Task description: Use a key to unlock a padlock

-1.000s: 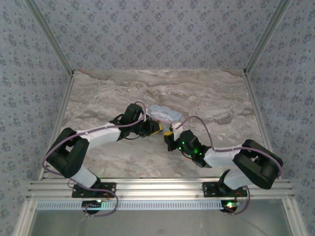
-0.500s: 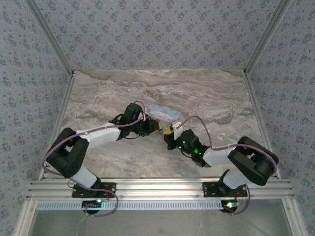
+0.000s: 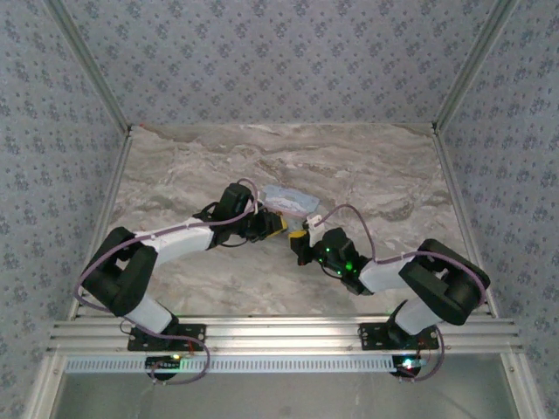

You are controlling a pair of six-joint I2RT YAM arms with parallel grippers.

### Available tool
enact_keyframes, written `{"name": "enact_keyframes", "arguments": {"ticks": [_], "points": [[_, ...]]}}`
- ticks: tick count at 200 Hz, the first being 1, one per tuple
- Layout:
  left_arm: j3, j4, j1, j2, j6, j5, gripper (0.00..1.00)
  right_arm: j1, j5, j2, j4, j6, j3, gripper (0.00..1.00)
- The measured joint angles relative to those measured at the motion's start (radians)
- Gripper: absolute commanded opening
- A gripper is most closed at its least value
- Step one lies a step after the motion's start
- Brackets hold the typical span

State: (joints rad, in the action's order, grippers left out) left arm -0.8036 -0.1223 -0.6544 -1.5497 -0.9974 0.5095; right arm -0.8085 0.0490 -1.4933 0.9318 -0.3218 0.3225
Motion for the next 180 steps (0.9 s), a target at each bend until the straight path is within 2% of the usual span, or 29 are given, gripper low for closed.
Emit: {"name": "enact_keyframes", "arguments": {"ticks": [180], "points": [[-0.008,0.012,0.0,0.005,0.0,0.016,0.18,0.063,0.115,-0.005,0.033,-0.006,-0.004,0.0]]}}
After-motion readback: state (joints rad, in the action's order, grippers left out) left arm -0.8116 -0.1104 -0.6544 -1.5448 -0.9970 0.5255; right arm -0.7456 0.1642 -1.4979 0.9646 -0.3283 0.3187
